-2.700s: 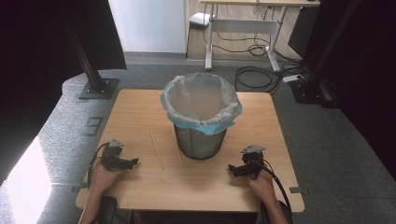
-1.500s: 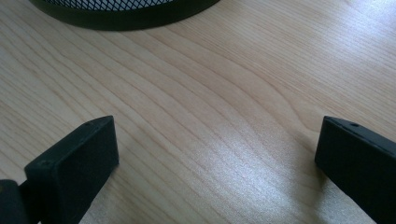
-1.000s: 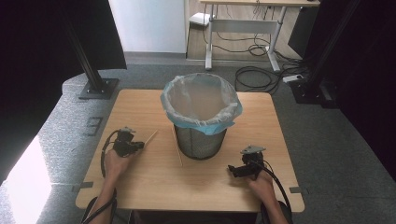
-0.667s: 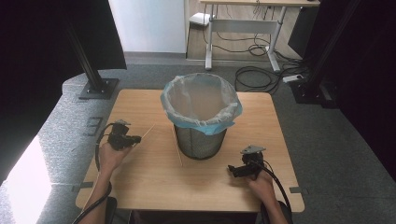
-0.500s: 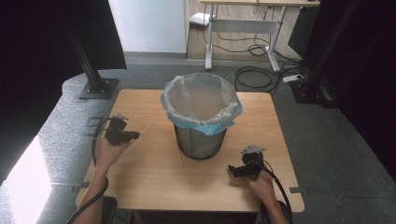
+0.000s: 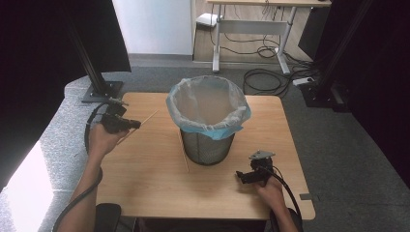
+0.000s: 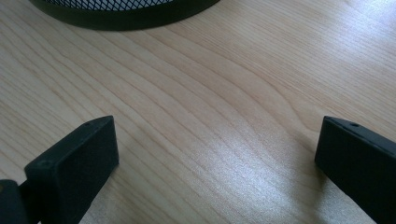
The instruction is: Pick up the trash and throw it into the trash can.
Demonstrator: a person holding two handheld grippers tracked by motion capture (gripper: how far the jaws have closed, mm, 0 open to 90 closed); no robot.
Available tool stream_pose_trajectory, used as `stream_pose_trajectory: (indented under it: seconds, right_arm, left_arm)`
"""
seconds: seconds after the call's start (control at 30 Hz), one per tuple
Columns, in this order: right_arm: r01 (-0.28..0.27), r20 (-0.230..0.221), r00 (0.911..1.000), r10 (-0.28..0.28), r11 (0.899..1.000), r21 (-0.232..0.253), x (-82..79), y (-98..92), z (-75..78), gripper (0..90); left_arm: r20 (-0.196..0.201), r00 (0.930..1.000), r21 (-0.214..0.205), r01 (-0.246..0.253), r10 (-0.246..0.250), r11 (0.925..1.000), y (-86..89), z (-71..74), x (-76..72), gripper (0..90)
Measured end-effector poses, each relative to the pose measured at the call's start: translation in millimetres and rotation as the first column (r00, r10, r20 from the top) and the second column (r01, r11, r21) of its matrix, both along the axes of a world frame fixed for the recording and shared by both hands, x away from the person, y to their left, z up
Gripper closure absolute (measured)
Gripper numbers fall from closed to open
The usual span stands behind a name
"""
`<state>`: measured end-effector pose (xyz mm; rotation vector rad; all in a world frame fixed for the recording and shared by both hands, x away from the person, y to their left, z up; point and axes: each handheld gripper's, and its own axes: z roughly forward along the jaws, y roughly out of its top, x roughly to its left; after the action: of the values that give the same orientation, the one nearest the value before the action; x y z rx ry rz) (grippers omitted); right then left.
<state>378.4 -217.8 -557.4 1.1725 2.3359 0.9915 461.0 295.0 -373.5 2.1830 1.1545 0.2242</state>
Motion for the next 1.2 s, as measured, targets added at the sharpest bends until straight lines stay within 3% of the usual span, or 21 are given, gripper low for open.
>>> stream_pose_trajectory:
  seconds: [0.07, 0.1, 0.17, 0.2, 0.33, 0.37, 0.43, 0.47, 0.53, 0.57, 0.67, 0.93, 1.2]
  right_arm:
    - [0.0, 0.0, 1.0, 0.0, 1.0, 0.0, 0.0, 0.0, 0.0, 0.0]
    - [0.0, 0.001, 1.0, 0.0, 1.0, -0.001, 0.0, -0.1, 0.0, 0.0]
    - [0.0, 0.0, 1.0, 0.0, 1.0, 0.0, 0.0, 0.0, 0.0, 0.0]
    - [0.0, 0.0, 1.0, 0.0, 1.0, 0.0, 0.0, 0.0, 0.0, 0.0]
    - [0.002, 0.0, 1.0, -0.002, 1.0, 0.0, 0.0, 0.1, 0.0, 0.0]
    - [0.002, 0.0, 1.0, -0.002, 1.0, 0.002, 0.0, 0.2, 0.0, 0.0]
    - [0.002, 0.001, 1.0, -0.002, 1.0, 0.001, 0.0, 0.1, -0.1, 0.0]
    - [0.002, 0.0, 1.0, -0.002, 1.0, 0.002, 0.0, 0.2, 0.0, 0.0]
    - [0.002, 0.0, 1.0, -0.002, 1.0, 0.002, 0.0, 0.2, 0.0, 0.0]
    - [0.002, 0.0, 1.0, -0.002, 1.0, 0.002, 0.0, 0.2, 0.0, 0.0]
    - [0.0, 0.0, 1.0, 0.0, 1.0, 0.001, 0.0, 0.1, 0.0, 0.0]
    - [-0.003, 0.002, 1.0, 0.003, 1.0, 0.003, -0.2, 0.5, -0.2, 0.0]
    - [-0.006, 0.002, 1.0, 0.006, 1.0, 0.002, -0.6, 0.6, -0.2, 0.0]
  left_arm:
    - [0.012, 0.9999, 0.005, 0.009, -0.009, 1.0, -1.2, 19.0, 1.9, 86.1]
    - [0.012, 0.9999, 0.005, 0.009, -0.009, 1.0, -1.2, 19.0, 1.9, 86.2]
    - [0.027, 0.9994, 0.004, 0.021, -0.021, 0.9998, -4.0, 39.3, 2.9, 86.1]
    - [0.027, 0.9994, 0.004, 0.021, -0.021, 0.9998, -4.0, 39.3, 2.9, 86.1]
    - [0.049, 0.9977, -0.001, 0.047, -0.047, 0.9989, -11.3, 67.4, 2.8, 86.1]
    - [0.063, 0.9961, 0.003, 0.061, -0.061, 0.9981, -16.1, 81.3, 2.9, 86.1]
    - [0.074, 0.9944, 0.005, 0.075, -0.075, 0.9972, -21.5, 94.7, 3.0, 86.1]
    - [0.074, 0.9944, 0.005, 0.075, -0.075, 0.9972, -21.5, 94.7, 3.0, 86.1]
    - [0.091, 0.9913, 0.014, 0.095, -0.096, 0.9954, -31.6, 113.2, 3.4, 86.1]
    - [0.091, 0.9913, 0.014, 0.095, -0.096, 0.9954, -31.6, 113.2, 3.4, 86.1]
    - [0.106, 0.9857, 0.016, 0.13, -0.131, 0.9914, -48.1, 132.9, 4.7, 86.1]
    - [0.108, 0.973, 0.01, 0.204, -0.204, 0.979, -86.9, 146.8, 11.0, 86.0]
    - [0.076, 0.9617, 0.033, 0.262, -0.263, 0.9646, -132.5, 138.5, 25.6, 84.9]
